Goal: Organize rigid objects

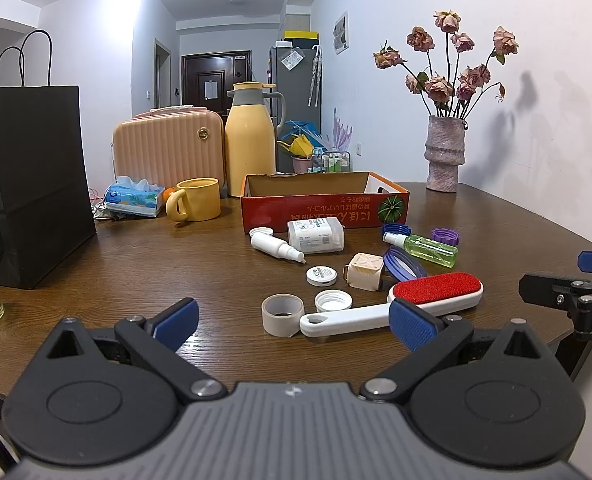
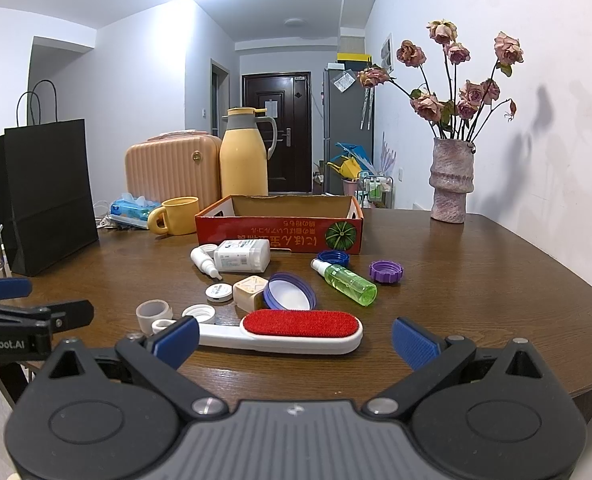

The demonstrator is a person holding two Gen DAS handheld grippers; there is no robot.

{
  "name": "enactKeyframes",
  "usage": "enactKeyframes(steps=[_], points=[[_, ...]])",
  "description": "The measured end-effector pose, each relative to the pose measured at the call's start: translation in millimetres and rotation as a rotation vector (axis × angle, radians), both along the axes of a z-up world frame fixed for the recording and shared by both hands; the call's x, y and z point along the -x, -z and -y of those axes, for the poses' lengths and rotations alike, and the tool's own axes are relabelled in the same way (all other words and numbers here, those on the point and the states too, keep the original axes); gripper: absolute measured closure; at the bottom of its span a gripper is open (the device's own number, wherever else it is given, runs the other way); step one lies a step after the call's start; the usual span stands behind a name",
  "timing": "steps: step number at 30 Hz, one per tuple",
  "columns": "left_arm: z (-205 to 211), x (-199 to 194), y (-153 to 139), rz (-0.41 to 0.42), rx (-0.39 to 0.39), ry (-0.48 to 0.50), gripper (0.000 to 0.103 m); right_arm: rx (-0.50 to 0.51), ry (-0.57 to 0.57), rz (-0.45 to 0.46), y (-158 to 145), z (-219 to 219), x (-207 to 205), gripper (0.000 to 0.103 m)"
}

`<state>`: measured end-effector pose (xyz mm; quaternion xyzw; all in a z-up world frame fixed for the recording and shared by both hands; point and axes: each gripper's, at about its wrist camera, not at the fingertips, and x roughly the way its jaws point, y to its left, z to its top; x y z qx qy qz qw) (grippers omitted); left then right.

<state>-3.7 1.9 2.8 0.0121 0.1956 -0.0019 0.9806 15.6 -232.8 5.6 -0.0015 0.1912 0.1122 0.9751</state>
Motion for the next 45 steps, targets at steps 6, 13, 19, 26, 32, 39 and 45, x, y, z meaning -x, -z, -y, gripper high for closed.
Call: enactKeyframes(steps=[6,13,19,26,32,39,45], points=[[0,0,0,0.001,0.000,0.001,0.000,0.000,0.000,0.000,0,0,0,0.000],[0,0,0,0.002,0.000,0.000,0.000,0.001,0.000,0.000,0,0,0,0.000],[-2,0,-3,0.002,0.002,0.000,0.000,0.001,-0.001,-0.003,0,0,0,0.000],[-1,0,-3,0.002,0.002,-0.001,0.000,0.008,-0.007,-0.010,1,1,-2,0.000],[0,-2,-5,-0.003,0.001,0.002,0.000,0.012,-0.016,-0.021,3,2,-6,0.000],[2,-15,6,-0.031,0.006,0.000,0.000,0.026,-0.021,-0.037,9,3,-17,0.000],[0,-29,13,-0.059,0.011,-0.005,0.000,0.044,-0.029,-0.061,15,3,-32,0.000]])
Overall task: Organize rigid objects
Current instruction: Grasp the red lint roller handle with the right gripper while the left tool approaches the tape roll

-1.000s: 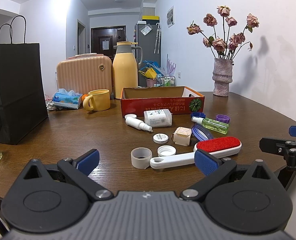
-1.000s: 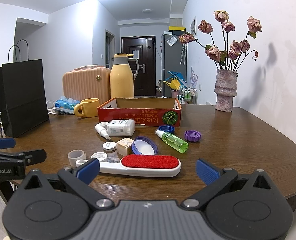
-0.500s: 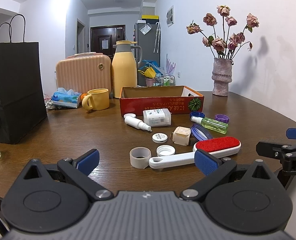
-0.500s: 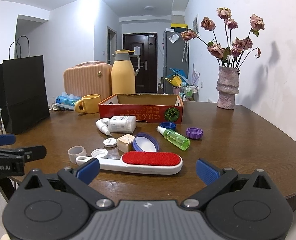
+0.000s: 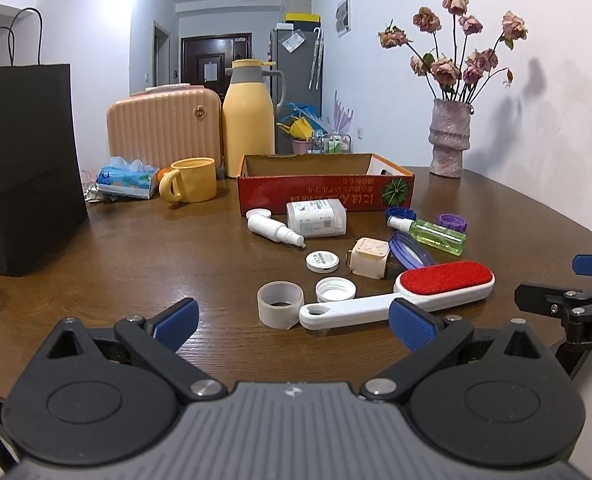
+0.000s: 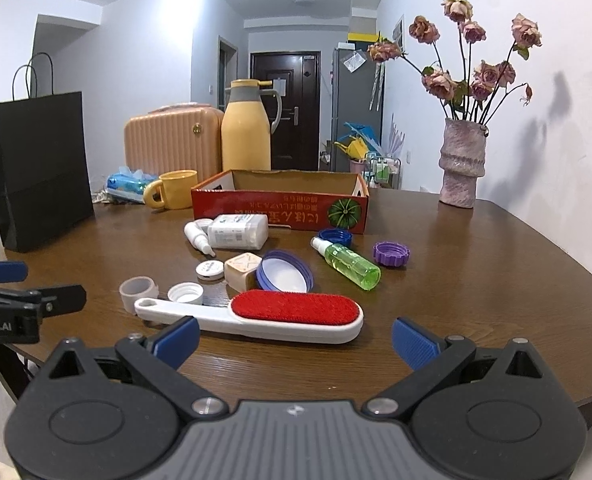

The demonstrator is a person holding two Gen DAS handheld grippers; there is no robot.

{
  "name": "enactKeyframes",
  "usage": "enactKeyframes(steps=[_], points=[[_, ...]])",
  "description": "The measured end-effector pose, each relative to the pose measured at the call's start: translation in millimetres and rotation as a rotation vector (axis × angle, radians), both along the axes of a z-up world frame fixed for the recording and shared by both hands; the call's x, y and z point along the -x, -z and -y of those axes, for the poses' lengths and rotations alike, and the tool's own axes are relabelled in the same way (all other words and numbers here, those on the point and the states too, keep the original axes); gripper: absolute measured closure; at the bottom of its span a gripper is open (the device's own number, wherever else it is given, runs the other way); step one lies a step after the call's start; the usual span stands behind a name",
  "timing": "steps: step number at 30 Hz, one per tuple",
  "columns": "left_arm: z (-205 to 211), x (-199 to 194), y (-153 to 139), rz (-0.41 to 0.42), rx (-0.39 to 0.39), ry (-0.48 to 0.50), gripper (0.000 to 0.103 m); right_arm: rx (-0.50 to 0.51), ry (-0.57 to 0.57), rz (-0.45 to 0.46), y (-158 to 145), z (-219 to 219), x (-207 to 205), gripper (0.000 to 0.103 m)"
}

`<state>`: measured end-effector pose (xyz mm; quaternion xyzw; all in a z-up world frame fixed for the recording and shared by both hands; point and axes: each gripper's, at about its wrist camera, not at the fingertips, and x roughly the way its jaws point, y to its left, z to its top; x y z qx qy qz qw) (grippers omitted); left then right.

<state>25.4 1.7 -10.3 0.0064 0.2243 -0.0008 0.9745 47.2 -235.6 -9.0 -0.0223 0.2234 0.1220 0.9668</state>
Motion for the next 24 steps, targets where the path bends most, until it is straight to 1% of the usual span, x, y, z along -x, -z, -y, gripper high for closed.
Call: enactKeyframes(steps=[5,17,21,24], points=[[-3,-13,6,-0.021,0.006,-0.008,0.000,0.024,-0.013,-0.015,5,-2,-14,0.000],[-9,-42,18,-0.066,-0.001,-0.030,0.000,0.082,-0.090,-0.051,15,-14,-53,0.000],[-12,-51,23,-0.085,0.002,-0.038,0.000,0.114,-0.130,-0.061,19,-18,-68,0.000],[-14,-56,26,-0.100,0.002,-0.045,0.000,0.138,-0.187,-0.073,23,-20,-80,0.000]])
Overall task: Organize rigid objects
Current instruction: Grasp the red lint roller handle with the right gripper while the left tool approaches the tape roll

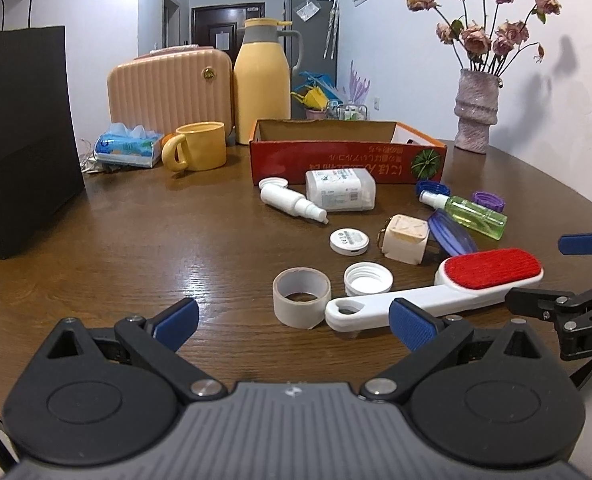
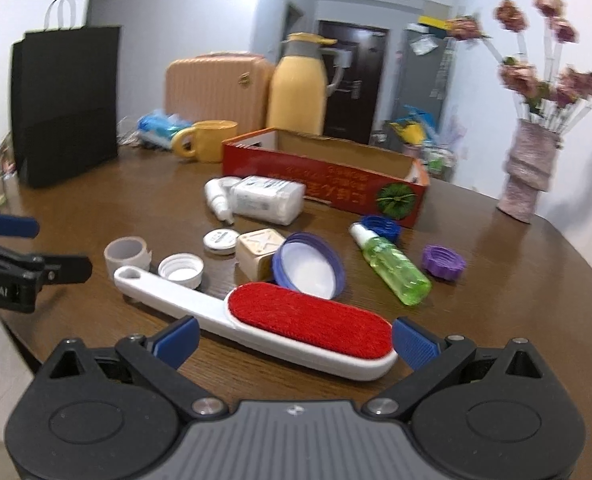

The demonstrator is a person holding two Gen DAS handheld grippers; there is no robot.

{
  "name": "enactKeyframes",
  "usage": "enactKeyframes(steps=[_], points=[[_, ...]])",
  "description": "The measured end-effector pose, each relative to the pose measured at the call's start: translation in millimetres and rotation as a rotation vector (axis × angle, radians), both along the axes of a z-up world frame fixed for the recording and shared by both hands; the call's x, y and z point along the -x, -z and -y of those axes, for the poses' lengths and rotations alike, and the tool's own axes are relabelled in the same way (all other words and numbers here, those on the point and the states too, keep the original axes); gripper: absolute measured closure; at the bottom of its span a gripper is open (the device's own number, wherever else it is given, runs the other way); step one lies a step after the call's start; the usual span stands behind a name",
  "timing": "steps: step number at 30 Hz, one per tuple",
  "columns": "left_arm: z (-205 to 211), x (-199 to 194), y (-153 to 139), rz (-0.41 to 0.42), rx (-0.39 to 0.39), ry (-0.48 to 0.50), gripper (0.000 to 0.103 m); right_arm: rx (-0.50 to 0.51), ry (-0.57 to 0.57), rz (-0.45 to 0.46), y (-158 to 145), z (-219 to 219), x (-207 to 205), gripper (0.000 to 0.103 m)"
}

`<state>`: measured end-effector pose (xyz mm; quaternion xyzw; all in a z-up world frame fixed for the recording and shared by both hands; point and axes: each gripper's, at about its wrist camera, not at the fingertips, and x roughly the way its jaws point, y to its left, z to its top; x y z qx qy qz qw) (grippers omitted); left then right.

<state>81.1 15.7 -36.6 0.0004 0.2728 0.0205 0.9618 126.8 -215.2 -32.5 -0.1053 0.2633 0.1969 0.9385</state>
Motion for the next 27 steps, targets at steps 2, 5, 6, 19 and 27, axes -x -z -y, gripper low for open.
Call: enactKeyframes(steps=[2,5,6,19,27], points=[[-2,-3,2,-0.009,0.003,-0.006,0.000,0.007,-0.045,-0.015,2,-1,-9,0.000],[-4,-8,5,-0.018,0.007,-0.012,0.000,0.021,-0.098,-0.036,6,0,-23,0.000],[-5,-9,6,-0.021,0.007,-0.014,0.000,0.026,-0.112,-0.041,6,-1,-27,0.000],[-12,-10,8,-0.035,0.035,-0.021,0.000,0.015,-0.357,-0.164,13,4,-79,0.000],[-17,-4,9,-0.037,0.044,-0.035,0.000,0.024,-0.402,-0.207,20,5,-87,0.004]])
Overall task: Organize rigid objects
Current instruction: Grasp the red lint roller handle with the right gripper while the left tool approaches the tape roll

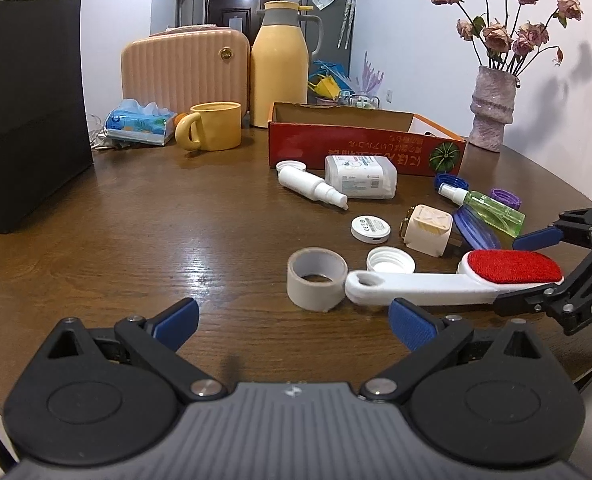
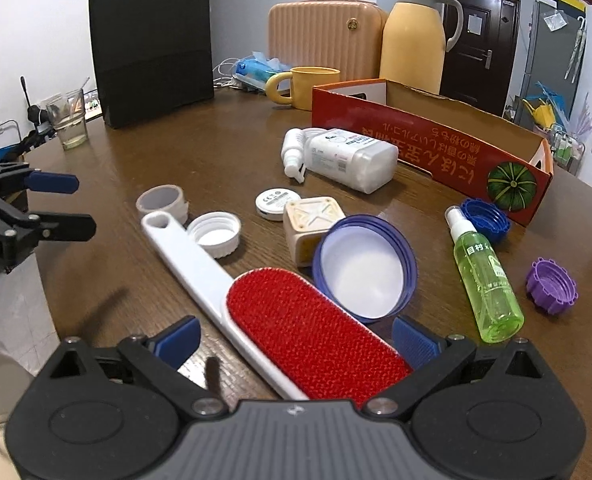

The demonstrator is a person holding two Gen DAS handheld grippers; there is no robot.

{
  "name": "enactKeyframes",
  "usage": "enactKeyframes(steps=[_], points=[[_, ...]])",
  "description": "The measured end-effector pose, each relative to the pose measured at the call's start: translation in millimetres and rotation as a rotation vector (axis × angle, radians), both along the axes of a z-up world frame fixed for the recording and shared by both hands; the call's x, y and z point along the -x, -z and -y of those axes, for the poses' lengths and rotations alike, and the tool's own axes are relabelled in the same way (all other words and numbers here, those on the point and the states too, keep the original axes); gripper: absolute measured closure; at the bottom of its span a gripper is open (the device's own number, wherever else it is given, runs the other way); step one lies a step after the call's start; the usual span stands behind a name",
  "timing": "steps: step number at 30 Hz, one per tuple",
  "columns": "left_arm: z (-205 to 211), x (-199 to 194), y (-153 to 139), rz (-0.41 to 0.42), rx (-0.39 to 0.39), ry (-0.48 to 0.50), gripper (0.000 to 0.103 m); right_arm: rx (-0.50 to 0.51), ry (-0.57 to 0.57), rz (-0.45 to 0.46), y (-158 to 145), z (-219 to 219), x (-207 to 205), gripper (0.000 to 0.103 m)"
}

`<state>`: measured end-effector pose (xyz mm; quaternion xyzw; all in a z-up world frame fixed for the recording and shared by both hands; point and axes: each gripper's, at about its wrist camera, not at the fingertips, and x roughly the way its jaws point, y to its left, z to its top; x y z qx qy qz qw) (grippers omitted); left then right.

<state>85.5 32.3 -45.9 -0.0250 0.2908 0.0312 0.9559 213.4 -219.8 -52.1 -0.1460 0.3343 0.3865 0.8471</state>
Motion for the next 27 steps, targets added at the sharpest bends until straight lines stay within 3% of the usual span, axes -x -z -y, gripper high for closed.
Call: enactKeyframes(steps=[6,11,13,22,27], points=[[-5,-3,3,-0.014,0.007,-0.005,0.000,-0.011,-0.006,-0.011,1,2,16,0.025],[-11,-1,3,-0.014,0.011,-0.020,0.000,-0.003,-0.021,-0.021,9,-10,21,0.028],[-14,0,2,-0.011,0.013,-0.027,0.000,-0.008,-0.019,-0.017,9,-15,22,0.045],[-21,-1,0,-0.004,0.027,-0.030,0.000,-0.023,0.024,0.053,9,-20,40,0.048],[-21,-8,0,-0.010,0.019,-0.026,0.000,-0.081,0.058,0.098,9,-15,49,0.048]])
